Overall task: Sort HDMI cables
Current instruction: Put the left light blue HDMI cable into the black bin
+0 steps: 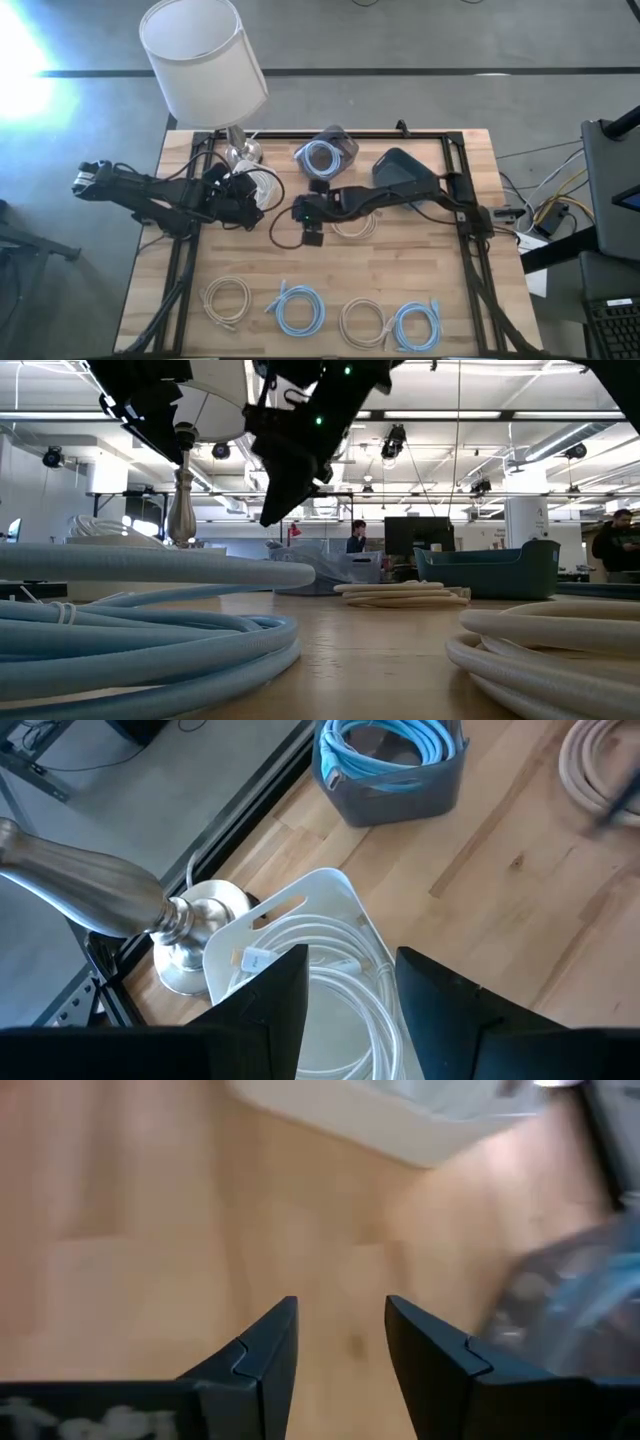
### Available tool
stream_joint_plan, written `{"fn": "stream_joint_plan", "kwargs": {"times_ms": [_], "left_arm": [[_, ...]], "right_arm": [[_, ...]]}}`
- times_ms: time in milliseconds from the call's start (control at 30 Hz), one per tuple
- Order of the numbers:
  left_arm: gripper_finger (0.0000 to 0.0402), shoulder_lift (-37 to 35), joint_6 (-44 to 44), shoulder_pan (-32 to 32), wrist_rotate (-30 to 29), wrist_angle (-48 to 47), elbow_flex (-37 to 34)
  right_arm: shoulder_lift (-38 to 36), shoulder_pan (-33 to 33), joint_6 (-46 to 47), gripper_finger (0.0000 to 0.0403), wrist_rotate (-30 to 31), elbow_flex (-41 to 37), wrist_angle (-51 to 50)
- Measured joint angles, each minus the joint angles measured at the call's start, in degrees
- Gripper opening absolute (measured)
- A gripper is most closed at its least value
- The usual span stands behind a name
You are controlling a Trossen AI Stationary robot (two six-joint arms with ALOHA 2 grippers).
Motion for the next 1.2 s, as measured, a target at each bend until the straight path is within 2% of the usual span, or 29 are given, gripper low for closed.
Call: {"fn": "stream_joint_plan", "kwargs": {"times_ms": [100, 300, 467, 533, 667, 767, 867, 1200], "left_arm": [[0.0156, 0.0, 0.0, 0.0, 0.0, 0.0, 0.0], [0.0156, 0.0, -0.3, 0.0, 0.7, 0.1, 0.0], [0.0156, 0.0, -0.5, 0.0, 1.4, 0.3, 0.0], [0.0156, 0.0, -0.5, 0.0, 1.4, 0.3, 0.0], [0.0156, 0.0, -0.5, 0.0, 1.4, 0.3, 0.0], [0.0156, 0.0, -0.5, 0.0, 1.4, 0.3, 0.0], [0.0156, 0.0, -0.5, 0.0, 1.4, 0.3, 0.0], [0.0156, 0.0, -0.5, 0.0, 1.8, 0.5, 0.0]], "right_arm": [[-0.4, 1.0, -0.2, 0.0144, -3.3, 1.3, -2.6], [-5.2, 2.2, 1.6, 0.0134, -3.0, 0.4, -5.7], [-10.7, 3.1, 4.8, 0.0128, -3.2, -7.1, 0.7], [-12.8, 3.4, 7.4, 0.0127, -5.8, -11.5, 4.6], [-15.7, 3.9, 14.0, 0.0131, -17.3, -19.5, 15.4], [-15.8, 4.8, 17.5, 0.0134, -23.7, -24.4, 22.9], [-14.9, 5.4, 18.8, 0.0134, -24.7, -26.1, 26.6], [-9.8, 6.3, 20.4, 0.0131, -28.3, -22.0, 26.5]]}}
